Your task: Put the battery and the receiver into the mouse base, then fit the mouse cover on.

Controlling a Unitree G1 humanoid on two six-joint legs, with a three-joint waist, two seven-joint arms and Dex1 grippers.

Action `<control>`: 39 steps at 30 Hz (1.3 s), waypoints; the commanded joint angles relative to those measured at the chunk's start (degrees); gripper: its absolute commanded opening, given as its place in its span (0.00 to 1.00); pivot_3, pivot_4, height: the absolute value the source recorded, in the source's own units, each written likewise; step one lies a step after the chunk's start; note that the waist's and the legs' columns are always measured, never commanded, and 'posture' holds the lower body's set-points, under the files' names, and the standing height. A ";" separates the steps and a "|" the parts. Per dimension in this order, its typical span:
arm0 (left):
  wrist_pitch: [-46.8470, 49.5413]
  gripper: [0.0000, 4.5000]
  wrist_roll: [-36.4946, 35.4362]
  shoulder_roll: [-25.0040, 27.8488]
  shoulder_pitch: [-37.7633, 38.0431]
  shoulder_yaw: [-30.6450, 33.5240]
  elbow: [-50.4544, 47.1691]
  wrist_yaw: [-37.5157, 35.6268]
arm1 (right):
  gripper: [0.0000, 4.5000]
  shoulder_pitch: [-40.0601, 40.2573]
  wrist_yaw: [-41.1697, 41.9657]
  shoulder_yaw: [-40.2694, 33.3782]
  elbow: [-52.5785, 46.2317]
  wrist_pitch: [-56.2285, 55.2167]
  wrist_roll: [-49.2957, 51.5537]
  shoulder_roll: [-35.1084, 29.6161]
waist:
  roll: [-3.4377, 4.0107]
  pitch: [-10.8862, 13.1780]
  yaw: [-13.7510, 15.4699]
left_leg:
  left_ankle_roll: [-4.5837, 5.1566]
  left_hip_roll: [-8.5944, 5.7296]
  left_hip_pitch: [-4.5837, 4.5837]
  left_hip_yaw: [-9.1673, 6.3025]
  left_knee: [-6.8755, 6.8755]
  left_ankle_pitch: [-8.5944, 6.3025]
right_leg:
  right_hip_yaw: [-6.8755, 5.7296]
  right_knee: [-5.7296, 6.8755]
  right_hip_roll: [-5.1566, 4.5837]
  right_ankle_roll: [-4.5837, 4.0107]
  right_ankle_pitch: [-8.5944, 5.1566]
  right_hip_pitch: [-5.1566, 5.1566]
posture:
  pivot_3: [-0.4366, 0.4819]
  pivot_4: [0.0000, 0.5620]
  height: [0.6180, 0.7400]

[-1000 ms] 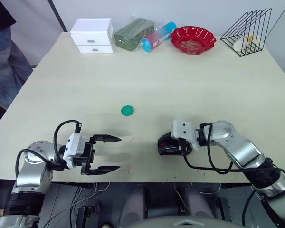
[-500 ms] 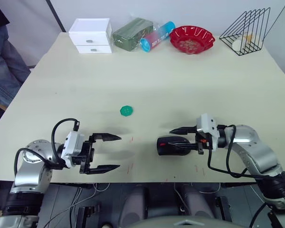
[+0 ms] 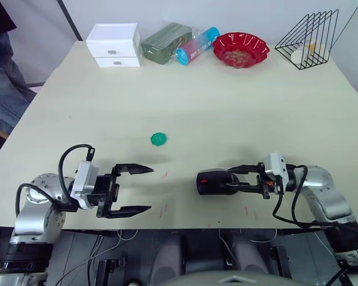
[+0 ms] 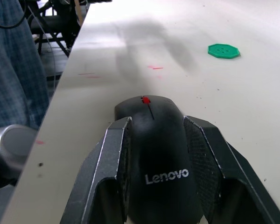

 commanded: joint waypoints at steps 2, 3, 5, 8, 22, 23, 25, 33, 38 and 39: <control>-0.57 1.00 -1.26 1.37 0.32 1.27 -1.28 -2.18 | 0.40 -0.55 0.31 1.44 3.37 -3.29 -2.73 0.41 | 0.00 0.00 0.06 | 0.00 0.00 0.00 0.00 0.00 0.00 | 0.00 -0.01 0.00 0.00 0.00 0.00 | 0.48 0.27 1.00; -0.85 1.00 -1.15 1.54 0.31 1.20 -1.10 -2.18 | 0.40 -0.56 0.36 2.22 4.60 -3.66 -3.94 0.28 | 0.01 0.01 0.06 | 0.00 0.00 -0.01 0.00 0.00 0.00 | 0.00 -0.01 0.00 0.00 0.00 0.00 | 0.48 0.27 1.00; -1.14 1.00 -1.05 1.67 0.29 1.13 -0.91 -2.18 | 0.40 -0.47 -0.04 4.10 6.33 -3.44 -6.78 -0.46 | 0.00 0.00 0.03 | -0.01 0.00 0.01 0.01 0.00 0.00 | 0.00 -0.01 0.00 0.00 0.00 0.00 | 0.48 0.27 1.00; -1.27 1.00 -1.02 1.72 0.29 1.06 -0.78 -2.18 | 0.40 -0.32 0.28 5.75 7.07 -2.40 -7.70 -1.04 | 0.00 -0.01 -0.11 | -0.01 0.01 0.32 0.07 -0.04 0.00 | 0.04 -0.01 0.00 -0.01 0.00 0.25 | 0.48 0.27 1.00; -0.50 1.00 1.35 0.61 3.00 3.85 0.14 2.31 | 0.40 2.83 -3.52 -3.54 -1.09 -0.55 2.59 -1.38 | -0.10 -0.14 0.16 | 0.00 0.06 1.04 0.17 -0.33 -0.01 | 0.08 -0.15 -0.02 -0.11 -0.08 0.85 | 0.48 0.27 1.00; -0.37 1.00 1.46 0.34 3.27 4.32 -0.01 3.20 | 0.40 3.40 -3.89 -4.29 -1.69 -0.38 2.78 -1.69 | -0.07 -0.12 0.16 | 0.00 0.06 1.00 0.17 -0.32 -0.01 | 0.09 -0.15 -0.02 -0.11 -0.07 0.83 | 0.48 0.27 1.00; 0.51 1.00 1.91 -0.34 3.96 5.32 -0.43 6.37 | 0.40 5.11 -5.32 -6.75 -2.94 -0.05 3.55 -2.44 | -0.05 -0.11 0.11 | 0.00 0.06 1.00 0.17 -0.32 -0.01 | 0.09 -0.15 -0.02 -0.11 -0.07 0.83 | 0.48 0.27 1.00; 5.80 1.00 6.17 -2.80 6.25 6.09 -2.13 19.54 | 0.40 12.63 -9.69 -15.29 -4.41 0.16 5.20 -4.55 | -0.06 -0.11 0.08 | 0.00 0.06 1.00 0.15 -0.33 -0.01 | 0.09 -0.15 -0.02 -0.11 -0.07 0.83 | 0.48 0.27 1.00; 7.47 1.00 9.86 -6.66 9.76 8.42 -4.70 31.61 | 0.66 20.24 -13.47 -21.66 -3.88 -1.13 4.57 -4.92 | -0.07 -0.11 0.25 | 0.00 0.04 0.94 0.14 -0.35 -0.02 | 0.10 -0.21 -0.08 -0.08 -0.08 0.83 | 0.48 0.27 1.00; 7.41 1.00 10.69 -7.08 10.88 8.70 -5.31 32.97 | 0.77 21.28 -13.86 -22.35 -4.25 -1.17 4.78 -4.81 | -0.08 -0.11 0.11 | 0.00 0.05 0.94 0.14 -0.35 -0.02 | 0.10 -0.20 -0.08 -0.08 -0.08 0.83 | 0.48 0.27 1.00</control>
